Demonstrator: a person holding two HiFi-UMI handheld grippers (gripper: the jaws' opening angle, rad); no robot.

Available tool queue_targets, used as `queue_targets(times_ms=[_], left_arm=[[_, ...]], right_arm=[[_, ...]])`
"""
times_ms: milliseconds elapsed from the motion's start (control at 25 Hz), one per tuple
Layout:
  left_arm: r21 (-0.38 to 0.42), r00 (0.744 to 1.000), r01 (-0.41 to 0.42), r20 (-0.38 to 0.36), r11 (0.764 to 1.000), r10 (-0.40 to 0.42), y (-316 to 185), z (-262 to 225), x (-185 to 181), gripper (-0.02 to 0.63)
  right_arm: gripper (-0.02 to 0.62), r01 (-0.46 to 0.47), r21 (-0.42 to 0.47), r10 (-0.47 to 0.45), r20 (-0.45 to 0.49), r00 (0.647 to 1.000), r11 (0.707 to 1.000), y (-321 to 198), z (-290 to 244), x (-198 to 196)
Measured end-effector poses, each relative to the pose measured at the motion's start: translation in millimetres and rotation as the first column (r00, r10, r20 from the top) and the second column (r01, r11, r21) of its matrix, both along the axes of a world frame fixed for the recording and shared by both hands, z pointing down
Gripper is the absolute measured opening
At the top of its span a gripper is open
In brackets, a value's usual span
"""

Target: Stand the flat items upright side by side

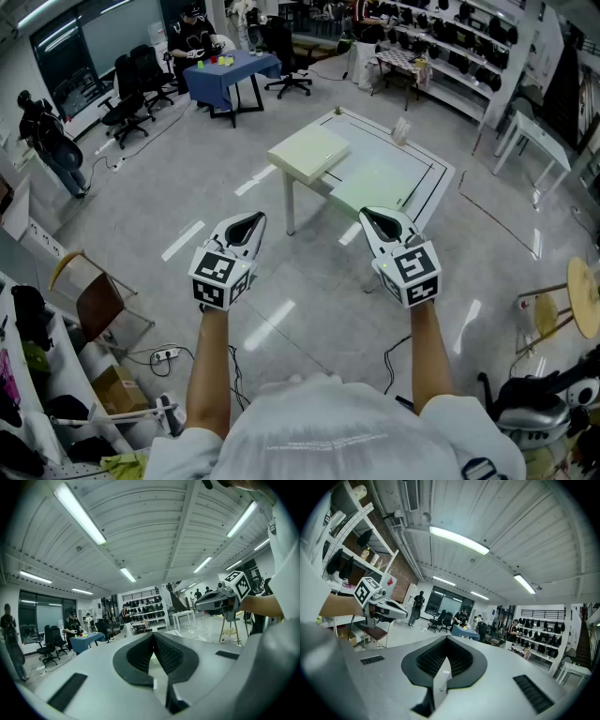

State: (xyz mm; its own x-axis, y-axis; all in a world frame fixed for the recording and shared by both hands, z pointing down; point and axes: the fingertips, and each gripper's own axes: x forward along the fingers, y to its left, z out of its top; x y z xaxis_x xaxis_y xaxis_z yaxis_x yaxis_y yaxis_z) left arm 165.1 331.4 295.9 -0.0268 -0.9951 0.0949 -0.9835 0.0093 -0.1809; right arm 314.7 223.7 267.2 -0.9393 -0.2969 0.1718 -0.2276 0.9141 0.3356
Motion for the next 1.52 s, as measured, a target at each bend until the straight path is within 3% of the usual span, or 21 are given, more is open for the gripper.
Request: queue_targets(times_ms=[240, 440, 720, 880, 1000, 1160, 1320, 1400, 1440, 1520], left_arm=[[0.008, 0.999, -0.002, -0.039, 1.0, 0.002, -1.9, 4.2, -14.9, 0.018], [0.093, 0.982, -0.038, -0.182, 0.995, 0.054, 5.1, 1.5, -32.4, 0.018], [0.0, 0.999, 0.008, -0.032, 1.0, -0.008, 12.3, 21.1, -68.5, 0.018], [0.01, 0.998, 0.058, 0.012, 0.998, -0.058, 14.5, 25.5, -86.4, 0.018], [0.023, 0.999, 0.044, -0.009, 0.999, -0.043, 14.9, 30.3, -93.4, 0.018], [0.061, 0.994, 0.069, -0.089, 0.996, -0.064, 12.2, 38.0, -115.9, 0.018], [0.039, 0.995, 0.088, -0.047, 0.995, -0.086, -10.4, 50.6, -136.4, 0.018], [0.031, 0.996, 0.069, -0.063, 0.997, -0.067, -29.4, 56.9, -146.2, 0.022], [0.033, 0.995, 0.062, -0.083, 0.998, -0.059, -40.1, 59.3, -152.7, 0.034], [0.04, 0.992, 0.057, -0.115, 0.998, -0.052, -65.4, 61.9, -168.7, 0.143]], right_arm=[[0.028, 0.002, -0.018, -0.001, 0.021, 1.0, 1.0, -4.7, 0.5, -10.5], [0.028, 0.017, -0.054, -0.012, 0.087, 0.996, 0.998, -1.0, -2.5, -28.9], [0.028, 0.023, -0.07, -0.019, 0.058, 0.998, 0.997, 11.5, 6.1, -63.2], [0.028, 0.019, -0.07, -0.016, 0.047, 0.999, 0.997, 11.8, 12.0, -77.1], [0.028, 0.028, -0.064, -0.025, 0.048, 0.999, 0.998, 9.1, 15.2, -88.7], [0.028, 0.037, -0.055, -0.035, 0.043, 0.998, 0.998, -1.1, 25.3, -109.3], [0.029, 0.037, -0.099, -0.031, 0.064, 0.997, 0.994, -32.1, 35.4, -128.6], [0.035, 0.042, -0.11, -0.035, 0.071, 0.997, 0.993, -51.5, 40.1, -140.9], [0.041, 0.046, -0.113, -0.039, 0.071, 0.997, 0.992, -62.2, 43.2, -148.0], [0.071, 0.055, -0.126, -0.047, 0.063, 0.997, 0.99, -86.3, 50.7, -164.7]])
